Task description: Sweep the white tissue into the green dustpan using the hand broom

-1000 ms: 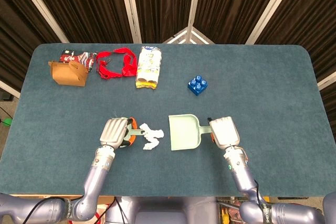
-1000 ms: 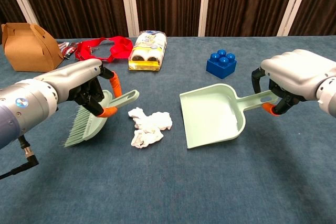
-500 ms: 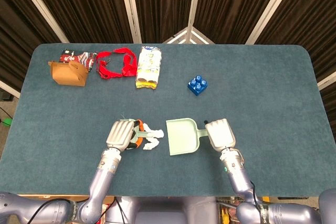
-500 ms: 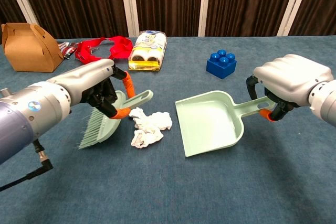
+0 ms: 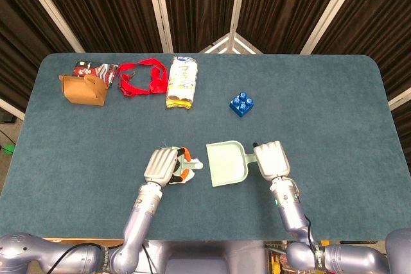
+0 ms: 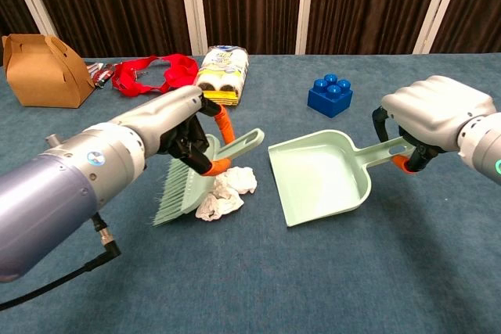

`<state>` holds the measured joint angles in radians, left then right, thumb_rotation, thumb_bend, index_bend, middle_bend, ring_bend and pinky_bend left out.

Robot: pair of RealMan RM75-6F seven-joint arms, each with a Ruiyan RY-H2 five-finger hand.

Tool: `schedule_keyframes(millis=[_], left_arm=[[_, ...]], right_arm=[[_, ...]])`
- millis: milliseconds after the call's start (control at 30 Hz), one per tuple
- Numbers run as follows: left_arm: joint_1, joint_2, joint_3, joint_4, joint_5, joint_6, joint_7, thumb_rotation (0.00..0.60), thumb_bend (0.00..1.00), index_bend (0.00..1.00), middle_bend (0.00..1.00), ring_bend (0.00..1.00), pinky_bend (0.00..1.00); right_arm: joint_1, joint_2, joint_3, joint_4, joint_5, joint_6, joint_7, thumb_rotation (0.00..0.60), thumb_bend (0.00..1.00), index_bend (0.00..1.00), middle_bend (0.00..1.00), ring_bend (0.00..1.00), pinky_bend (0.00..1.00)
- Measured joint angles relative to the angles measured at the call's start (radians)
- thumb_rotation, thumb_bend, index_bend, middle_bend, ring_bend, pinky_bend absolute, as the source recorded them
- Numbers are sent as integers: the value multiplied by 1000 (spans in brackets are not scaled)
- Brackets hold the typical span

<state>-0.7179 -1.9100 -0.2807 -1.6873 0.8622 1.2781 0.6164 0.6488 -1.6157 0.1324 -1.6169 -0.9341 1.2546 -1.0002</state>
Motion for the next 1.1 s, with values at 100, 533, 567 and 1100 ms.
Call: schedule_keyframes(millis=[100,533,567,1100], left_arm=[[-15,-31,-14,23,19,-1,-14,600,656,794,1000,1000,1000],[-78,-167,-94,117,72,5,-78,600,657,796,1000,1000,1000],[-80,-171,-100,120,81,7,-88,600,657,796,1000,1000,1000],[-54,-59,-159,-14,140,19,-148,600,657,796,1000,1000,1000]], right_arm=[[3,2,2,0,1,2,-1,600,502,659,889,873,900],[9,8,5,-1,13,8,0,600,502,665,889,873,900],[9,8,5,-1,14,8,1,600,502,665,890,873,900],[7,26,-5,-29,15,24,-3,600,502,665,890,873,900]])
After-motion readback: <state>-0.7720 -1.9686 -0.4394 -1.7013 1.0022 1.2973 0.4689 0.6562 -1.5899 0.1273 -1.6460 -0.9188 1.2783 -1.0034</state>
